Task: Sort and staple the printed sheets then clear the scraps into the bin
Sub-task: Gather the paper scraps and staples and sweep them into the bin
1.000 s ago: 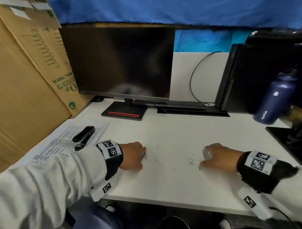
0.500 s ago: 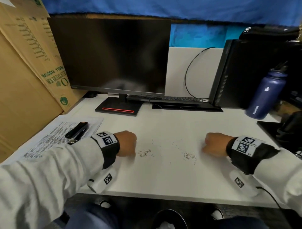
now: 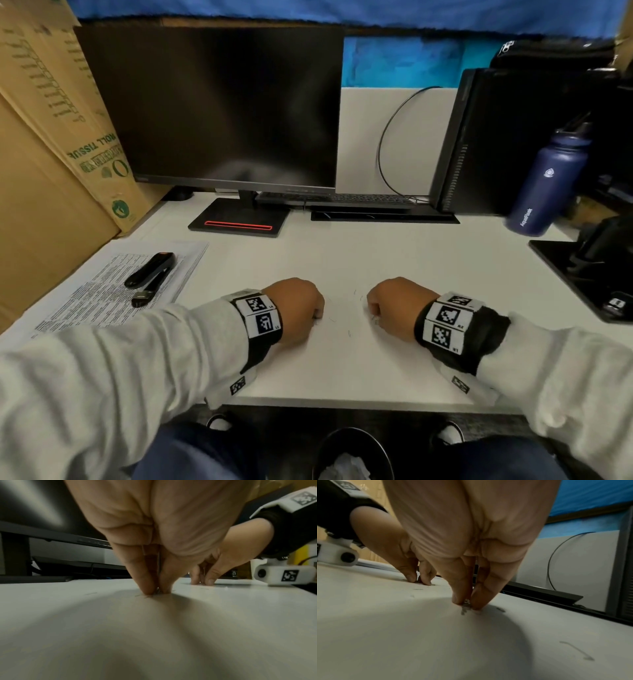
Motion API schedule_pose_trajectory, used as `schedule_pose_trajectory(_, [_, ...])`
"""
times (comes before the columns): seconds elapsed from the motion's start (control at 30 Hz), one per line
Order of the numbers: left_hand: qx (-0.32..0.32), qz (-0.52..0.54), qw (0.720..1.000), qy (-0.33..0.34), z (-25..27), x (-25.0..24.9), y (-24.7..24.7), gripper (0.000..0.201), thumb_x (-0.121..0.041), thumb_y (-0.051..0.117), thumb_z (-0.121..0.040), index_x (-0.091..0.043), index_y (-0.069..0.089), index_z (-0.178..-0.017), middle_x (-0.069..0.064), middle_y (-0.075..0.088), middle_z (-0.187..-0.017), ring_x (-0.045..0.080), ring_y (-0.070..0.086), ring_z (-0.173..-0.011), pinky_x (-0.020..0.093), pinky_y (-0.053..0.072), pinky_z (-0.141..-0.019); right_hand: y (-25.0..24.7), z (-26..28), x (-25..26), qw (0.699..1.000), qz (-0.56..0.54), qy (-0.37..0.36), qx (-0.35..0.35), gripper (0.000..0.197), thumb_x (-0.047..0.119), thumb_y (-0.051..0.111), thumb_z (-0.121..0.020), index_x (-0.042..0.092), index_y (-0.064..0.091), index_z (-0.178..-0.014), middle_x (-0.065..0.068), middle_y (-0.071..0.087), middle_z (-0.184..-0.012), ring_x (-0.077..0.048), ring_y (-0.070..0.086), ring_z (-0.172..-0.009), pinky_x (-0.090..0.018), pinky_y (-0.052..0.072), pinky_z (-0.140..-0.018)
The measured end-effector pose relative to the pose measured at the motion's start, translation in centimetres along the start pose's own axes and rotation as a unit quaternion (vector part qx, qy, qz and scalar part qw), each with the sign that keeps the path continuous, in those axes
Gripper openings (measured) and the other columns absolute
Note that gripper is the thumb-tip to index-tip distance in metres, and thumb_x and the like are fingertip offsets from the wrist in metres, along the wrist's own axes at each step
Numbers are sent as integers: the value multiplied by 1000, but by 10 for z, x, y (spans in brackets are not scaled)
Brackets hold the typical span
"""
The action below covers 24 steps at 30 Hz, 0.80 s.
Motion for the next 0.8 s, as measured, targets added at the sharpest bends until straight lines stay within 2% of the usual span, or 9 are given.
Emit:
schedule_pose_trajectory(0.13, [-7, -28, 1000, -10, -3, -7, -1, 27, -9, 55, -90, -17, 70, -112, 0, 66, -116, 21, 62, -105, 26, 45, -82, -1, -1, 4, 1000, 18, -5, -8, 28, 2, 49, -88, 8, 69, -106, -6, 70, -109, -23, 66, -98, -29, 54, -81])
schedule_pose_trajectory(0.27, [8, -60, 998, -22, -7, -13, -5, 25, -7, 53, -89, -16, 66, -108, 2, 65, -113, 23, 60, -104, 27, 40, -74, -6, -10, 5, 1000, 13, 13, 20, 25, 4, 53, -87, 9, 69, -106, -5, 69, -108, -23, 67, -97, -28, 54, -76])
schedule_pose_trajectory(0.37, [28, -81, 995, -57, -15, -12, -10, 22, -9, 54, -89, -12, 67, -107, 5, 66, -110, 24, 63, -102, 28, 47, -75, -9, -18, 2, 997, -10, 32, 66, 25, 8, 61, -82, 9, 73, -104, -6, 74, -105, -21, 69, -88, -30, 58, -80])
schedule_pose_trajectory(0.53, [4, 24, 989, -144, -22, 22, -25, 19, -21, 63, -86, -11, 74, -97, 4, 73, -103, 23, 69, -96, 36, 58, -89, -22, -18, -24, 970, -224, 83, 52, 22, 7, 66, -76, 6, 73, -97, -5, 72, -87, -28, 69, -81, -35, 60, -80])
schedule_pose_trajectory(0.6, [-29, 116, 975, -188, -17, 45, -31, 20, -19, 65, -84, -8, 75, -98, 6, 74, -103, 25, 70, -96, 38, 58, -90, -24, -13, -44, 913, -390, 114, 11, 16, 1, 63, -74, 5, 73, -86, -9, 70, -77, -24, 63, -69, -33, 58, -71])
schedule_pose_trajectory(0.67, [-80, 294, 928, -212, -10, 64, -35, 20, -10, 62, -89, -3, 71, -105, 7, 72, -102, 26, 69, -102, 32, 58, -87, -20, -3, -61, 777, -615, 130, -29, 12, -6, 64, -81, 5, 69, -81, -12, 66, -76, -20, 62, -65, -30, 60, -68])
schedule_pose_trajectory(0.7, [-116, 421, 872, -221, -4, 69, -36, 18, -2, 61, -90, 0, 69, -106, 8, 70, -99, 27, 68, -103, 29, 60, -83, -19, 3, -68, 702, -700, 123, -46, 14, -7, 63, -84, 6, 67, -82, -12, 65, -77, -17, 62, -64, -26, 59, -64])
schedule_pose_trajectory(0.77, [-171, 664, 690, -234, 12, 70, -34, 14, 9, 62, -89, 2, 68, -100, 12, 69, -97, 26, 68, -100, 23, 62, -71, -15, 20, -74, 588, -800, 99, -72, 14, -7, 60, -89, 7, 64, -85, -8, 63, -75, -13, 62, -63, -19, 58, -60])
schedule_pose_trajectory(0.8, [-184, 726, 619, -236, 20, 70, -33, 14, 10, 62, -89, 1, 67, -99, 13, 69, -98, 23, 68, -96, 21, 62, -67, -14, 30, -75, 543, -832, 82, -76, 14, -6, 59, -89, 7, 63, -85, -7, 62, -75, -12, 62, -63, -18, 58, -61])
Point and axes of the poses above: each hand's wrist, its own z-axis away from the middle knuckle, its own y-axis out of the palm, x = y × z, the point moved 4 cm from there along -z, towards the middle knuckle
